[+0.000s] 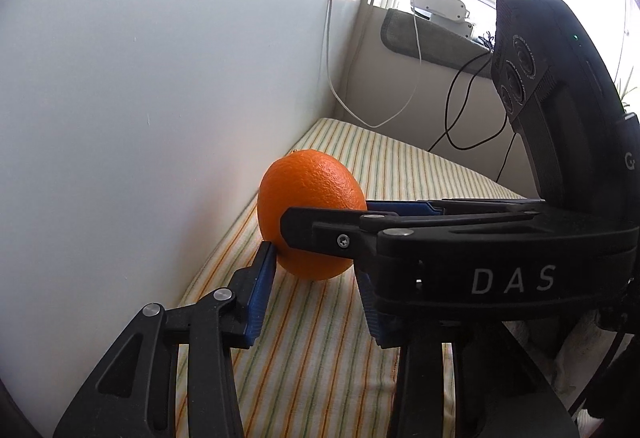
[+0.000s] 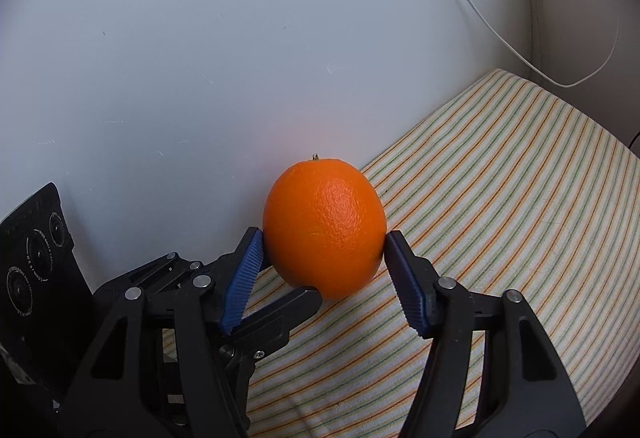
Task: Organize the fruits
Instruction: 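Close the right gripper around the large orange and lift it, then carry the large orange with the right gripper onto the plate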
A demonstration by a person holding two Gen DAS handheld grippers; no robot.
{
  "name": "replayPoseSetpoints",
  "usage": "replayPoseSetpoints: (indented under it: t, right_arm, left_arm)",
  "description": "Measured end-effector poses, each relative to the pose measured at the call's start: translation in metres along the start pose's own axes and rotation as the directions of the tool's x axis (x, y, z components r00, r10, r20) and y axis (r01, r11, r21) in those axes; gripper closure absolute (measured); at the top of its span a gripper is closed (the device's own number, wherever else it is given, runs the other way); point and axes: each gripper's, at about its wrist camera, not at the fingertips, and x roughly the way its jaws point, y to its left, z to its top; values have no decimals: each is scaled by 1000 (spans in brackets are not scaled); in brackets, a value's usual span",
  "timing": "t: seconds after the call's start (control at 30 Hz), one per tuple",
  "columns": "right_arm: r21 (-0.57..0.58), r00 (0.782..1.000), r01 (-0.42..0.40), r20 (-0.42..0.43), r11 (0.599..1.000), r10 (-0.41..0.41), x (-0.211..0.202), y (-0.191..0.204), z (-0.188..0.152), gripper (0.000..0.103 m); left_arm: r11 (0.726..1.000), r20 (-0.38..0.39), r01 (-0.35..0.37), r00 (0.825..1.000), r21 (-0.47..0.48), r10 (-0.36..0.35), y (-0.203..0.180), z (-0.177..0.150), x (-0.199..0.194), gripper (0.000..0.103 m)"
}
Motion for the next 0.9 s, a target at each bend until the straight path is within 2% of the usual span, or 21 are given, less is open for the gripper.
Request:
replayPoseSetpoints:
  t: [0.2,0.4,0.63,0.9]
  right_arm:
    - [26,1000,12,12,1000,-13,-24,-9,-17,38]
    - [52,998,26,62,998,-29,-62,-19,-31,39]
    - [98,987,53,149,994,-67,-128,-40,-47,39]
    - [173,966,104,217,979,-140,-203,-73,-66,39]
  left_arm:
    - [999,-4,31,1000,25,-31,-17,-3,-6,64]
    - [996,16,56,998,75,-58,-45,-1,-19,64]
    - [982,50,110,992,155,-119,-96,9,-32,64]
    - [952,48,195,976,237,-212,-165,13,-30,64]
